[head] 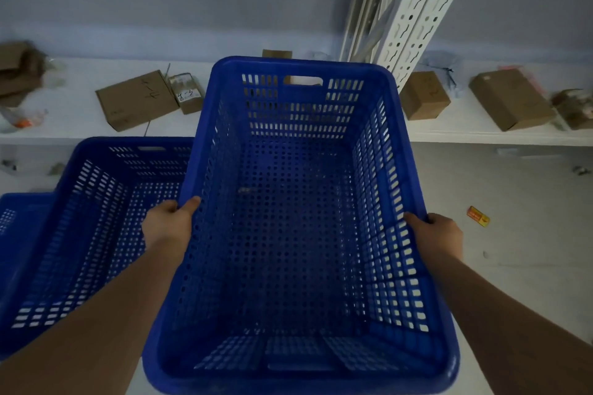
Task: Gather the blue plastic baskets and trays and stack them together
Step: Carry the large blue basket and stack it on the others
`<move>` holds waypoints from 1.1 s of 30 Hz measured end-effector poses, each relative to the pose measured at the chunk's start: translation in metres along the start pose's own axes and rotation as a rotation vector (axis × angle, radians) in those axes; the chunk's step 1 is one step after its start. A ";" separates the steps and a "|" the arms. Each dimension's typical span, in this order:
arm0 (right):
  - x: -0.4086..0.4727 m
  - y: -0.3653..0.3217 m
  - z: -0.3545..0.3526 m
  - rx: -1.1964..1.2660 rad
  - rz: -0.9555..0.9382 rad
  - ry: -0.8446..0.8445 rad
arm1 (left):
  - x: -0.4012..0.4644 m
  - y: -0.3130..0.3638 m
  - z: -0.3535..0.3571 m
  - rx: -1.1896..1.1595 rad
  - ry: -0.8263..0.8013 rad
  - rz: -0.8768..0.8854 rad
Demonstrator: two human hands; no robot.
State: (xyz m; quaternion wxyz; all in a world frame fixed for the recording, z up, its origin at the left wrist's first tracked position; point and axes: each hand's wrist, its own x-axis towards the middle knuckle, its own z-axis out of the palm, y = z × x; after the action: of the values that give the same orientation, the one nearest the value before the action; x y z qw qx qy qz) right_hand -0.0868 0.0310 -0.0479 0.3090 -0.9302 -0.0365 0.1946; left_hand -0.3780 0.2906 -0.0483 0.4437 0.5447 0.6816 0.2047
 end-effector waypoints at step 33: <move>-0.004 0.005 0.010 -0.207 -0.033 -0.069 | -0.009 0.004 -0.012 0.508 -0.051 0.065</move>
State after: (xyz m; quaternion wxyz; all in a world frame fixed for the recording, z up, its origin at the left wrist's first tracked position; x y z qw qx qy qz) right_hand -0.0948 0.0320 -0.0566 0.2127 -0.9492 -0.0822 0.2168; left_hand -0.3855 0.2856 -0.0355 0.3029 0.6653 0.6818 0.0274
